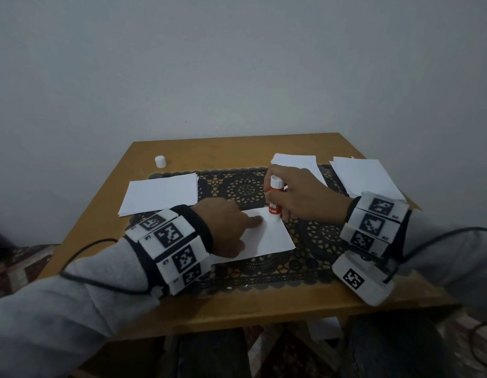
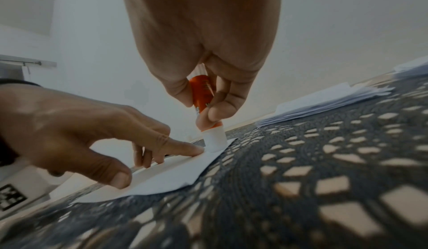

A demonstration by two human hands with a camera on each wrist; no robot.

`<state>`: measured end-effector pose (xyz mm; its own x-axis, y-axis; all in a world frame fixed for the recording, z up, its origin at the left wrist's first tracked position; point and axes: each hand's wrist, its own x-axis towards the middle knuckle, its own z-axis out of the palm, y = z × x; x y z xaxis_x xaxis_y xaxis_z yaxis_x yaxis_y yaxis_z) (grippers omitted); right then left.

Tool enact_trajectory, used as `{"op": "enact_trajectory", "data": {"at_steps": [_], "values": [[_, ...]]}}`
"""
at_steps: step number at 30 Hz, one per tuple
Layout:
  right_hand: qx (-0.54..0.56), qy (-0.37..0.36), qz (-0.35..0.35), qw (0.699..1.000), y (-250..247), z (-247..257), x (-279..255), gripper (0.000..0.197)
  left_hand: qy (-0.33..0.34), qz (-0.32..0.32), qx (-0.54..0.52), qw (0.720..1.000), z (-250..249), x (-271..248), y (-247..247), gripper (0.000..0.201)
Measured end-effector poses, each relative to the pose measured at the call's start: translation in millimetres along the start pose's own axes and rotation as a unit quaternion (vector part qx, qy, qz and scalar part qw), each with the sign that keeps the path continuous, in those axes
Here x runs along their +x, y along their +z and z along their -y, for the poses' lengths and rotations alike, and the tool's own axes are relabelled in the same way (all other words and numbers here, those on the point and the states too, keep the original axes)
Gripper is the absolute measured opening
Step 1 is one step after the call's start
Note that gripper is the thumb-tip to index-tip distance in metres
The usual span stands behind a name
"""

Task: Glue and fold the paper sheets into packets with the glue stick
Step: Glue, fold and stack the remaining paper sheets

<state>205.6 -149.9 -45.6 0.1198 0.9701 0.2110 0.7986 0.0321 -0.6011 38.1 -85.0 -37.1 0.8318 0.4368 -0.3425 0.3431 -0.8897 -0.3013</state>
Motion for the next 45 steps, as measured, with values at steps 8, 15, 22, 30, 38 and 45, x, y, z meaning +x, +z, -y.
{"op": "enact_trajectory", "data": {"at_steps": [8, 15, 22, 30, 38, 45], "values": [[0.023, -0.005, 0.035, 0.999, -3.0, 8.3, -28.2, 0.007, -0.005, 0.000, -0.010, 1.000, 0.5, 0.2, 0.6, 0.067], [0.038, 0.030, 0.073, 0.996, -9.8, 11.1, -37.4, 0.002, -0.008, -0.006, -0.048, 0.999, 4.4, -3.1, 4.1, 0.069], [0.199, 0.103, -0.007, 0.975, -46.9, 12.5, -25.4, 0.004, -0.004, -0.008, -0.129, 0.992, 14.7, 4.7, 0.5, 0.080], [0.185, 0.116, -0.045, 0.975, -55.6, 1.8, -30.7, 0.005, -0.032, 0.035, -0.185, 0.981, 26.3, 16.3, -5.8, 0.080], [0.202, 0.113, -0.042, 0.972, -53.9, 5.2, -36.2, 0.003, -0.032, 0.030, -0.221, 0.974, 31.1, 16.9, -7.2, 0.056], [0.213, 0.096, -0.034, 0.972, -52.7, 6.6, -35.8, 0.006, -0.046, -0.101, -0.320, 0.941, 41.6, 12.9, -2.2, 0.032]]}}
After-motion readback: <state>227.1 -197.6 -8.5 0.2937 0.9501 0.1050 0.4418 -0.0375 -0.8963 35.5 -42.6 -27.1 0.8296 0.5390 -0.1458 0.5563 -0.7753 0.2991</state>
